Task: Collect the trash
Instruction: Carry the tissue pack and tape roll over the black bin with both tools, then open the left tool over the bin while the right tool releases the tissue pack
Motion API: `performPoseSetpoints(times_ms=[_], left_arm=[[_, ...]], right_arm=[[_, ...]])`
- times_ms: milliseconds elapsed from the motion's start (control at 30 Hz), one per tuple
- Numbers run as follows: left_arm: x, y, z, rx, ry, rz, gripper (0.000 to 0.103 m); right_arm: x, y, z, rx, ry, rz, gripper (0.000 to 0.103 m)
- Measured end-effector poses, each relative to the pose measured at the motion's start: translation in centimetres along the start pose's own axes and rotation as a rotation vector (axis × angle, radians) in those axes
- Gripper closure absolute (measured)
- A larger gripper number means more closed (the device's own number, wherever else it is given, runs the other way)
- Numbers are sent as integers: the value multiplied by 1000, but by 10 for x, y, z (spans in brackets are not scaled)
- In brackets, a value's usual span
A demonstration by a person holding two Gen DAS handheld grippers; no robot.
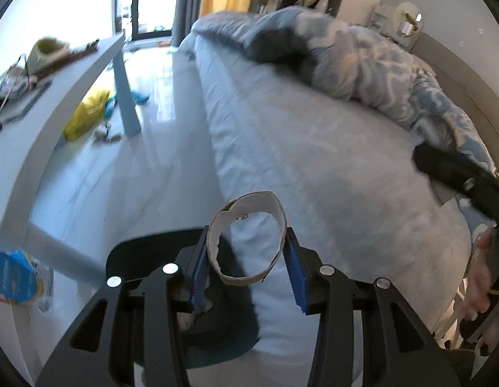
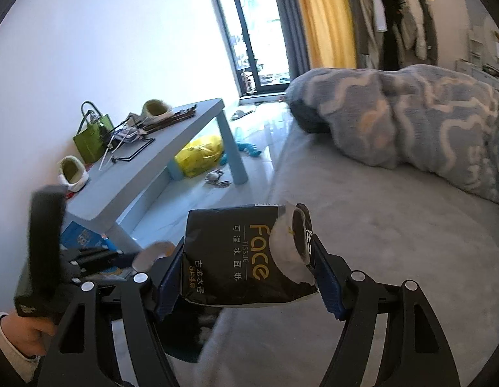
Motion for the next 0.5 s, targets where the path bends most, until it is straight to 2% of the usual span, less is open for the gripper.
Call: performPoseSetpoints(times_ms=[167, 500], left_arm=[[-22, 15, 37, 13, -48, 76, 57], [-62, 34, 87, 43, -89, 199, 56]], right_arm=[[3, 21, 36, 38, -32, 21, 31], [3, 66, 93, 98, -68, 81, 31]])
Point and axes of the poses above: each gripper's, at about its wrist camera, not at the fingertips, and y roughly the way its jaws point, z to its left, x to its top, the point moved 10 cm from there along y, roughly the way its jaws point, and after that the axes turned 7 degrees about z, right-handed, at the moved point
